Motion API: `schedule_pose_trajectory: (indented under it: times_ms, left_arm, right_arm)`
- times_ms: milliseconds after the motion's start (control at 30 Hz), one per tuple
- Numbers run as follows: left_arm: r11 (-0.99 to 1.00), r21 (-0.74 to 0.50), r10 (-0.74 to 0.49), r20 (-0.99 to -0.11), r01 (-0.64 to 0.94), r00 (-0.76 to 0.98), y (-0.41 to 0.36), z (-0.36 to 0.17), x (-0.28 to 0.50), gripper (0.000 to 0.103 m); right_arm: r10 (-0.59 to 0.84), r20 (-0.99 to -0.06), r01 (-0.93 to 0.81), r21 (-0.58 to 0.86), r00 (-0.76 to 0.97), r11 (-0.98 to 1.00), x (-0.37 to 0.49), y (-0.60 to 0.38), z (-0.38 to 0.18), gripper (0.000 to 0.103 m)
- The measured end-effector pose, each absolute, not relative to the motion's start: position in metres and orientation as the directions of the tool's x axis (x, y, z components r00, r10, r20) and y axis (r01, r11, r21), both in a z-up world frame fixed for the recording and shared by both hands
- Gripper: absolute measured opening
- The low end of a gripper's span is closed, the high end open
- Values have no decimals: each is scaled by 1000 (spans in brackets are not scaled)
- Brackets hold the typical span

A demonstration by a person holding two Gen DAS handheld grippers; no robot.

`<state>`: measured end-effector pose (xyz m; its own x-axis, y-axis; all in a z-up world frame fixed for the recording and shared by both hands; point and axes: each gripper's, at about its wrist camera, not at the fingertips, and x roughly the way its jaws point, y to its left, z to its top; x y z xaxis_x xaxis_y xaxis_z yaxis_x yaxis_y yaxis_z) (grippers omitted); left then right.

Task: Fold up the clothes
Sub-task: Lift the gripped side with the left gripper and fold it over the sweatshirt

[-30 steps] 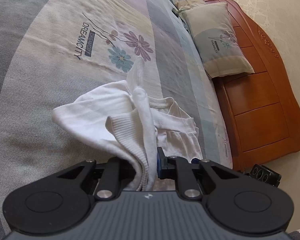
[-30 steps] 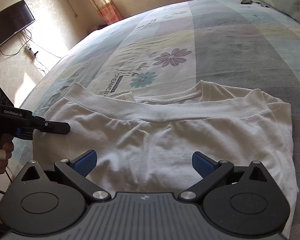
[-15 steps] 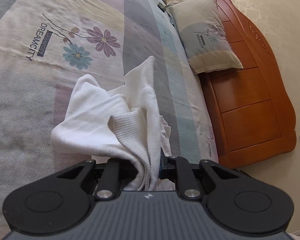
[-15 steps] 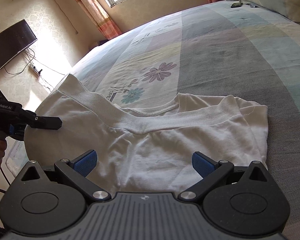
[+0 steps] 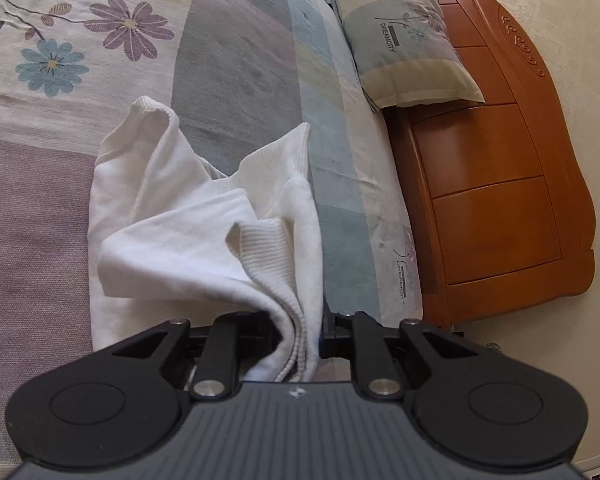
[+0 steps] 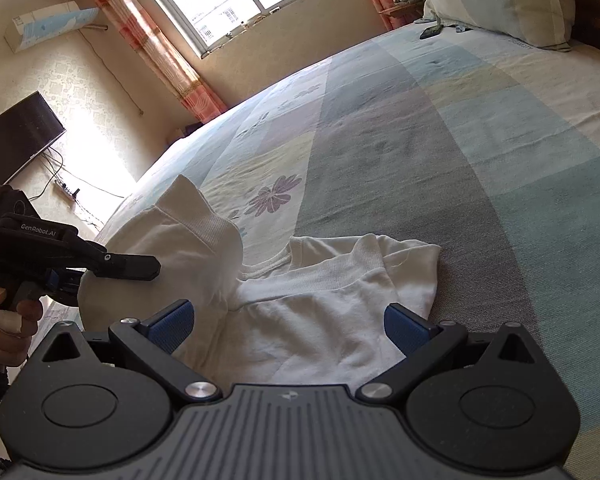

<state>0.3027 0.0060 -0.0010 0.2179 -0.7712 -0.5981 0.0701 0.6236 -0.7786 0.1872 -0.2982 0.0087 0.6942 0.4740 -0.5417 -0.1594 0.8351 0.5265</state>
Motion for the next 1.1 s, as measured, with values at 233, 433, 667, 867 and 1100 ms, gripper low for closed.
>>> schedule_pose_trajectory:
  times_ms: [233, 433, 667, 867, 1100]
  left_arm:
    - [649, -759, -755, -634, 53, 169, -25, -22, 312, 16]
    - [671, -741, -739, -662, 39, 126, -51, -39, 320, 17]
    - [703, -711, -711, -698, 35, 85, -74, -55, 329, 19]
    - [697, -717, -716, -696, 13, 53, -85, -69, 333, 44]
    - [665, -746, -747, -663, 40, 53, -98, -55, 333, 65]
  right_arm:
    - [433, -533, -112, 530, 727, 841, 174, -328, 14, 103]
    - [402, -552, -59, 536, 731, 842, 170, -346, 6, 103]
    - [372, -572, -14, 533, 731, 846, 168, -360, 1, 103]
    - [364, -586, 4, 531, 724, 847, 169, -363, -2, 103]
    - [357, -596, 21, 532, 719, 846, 167, -362, -6, 103]
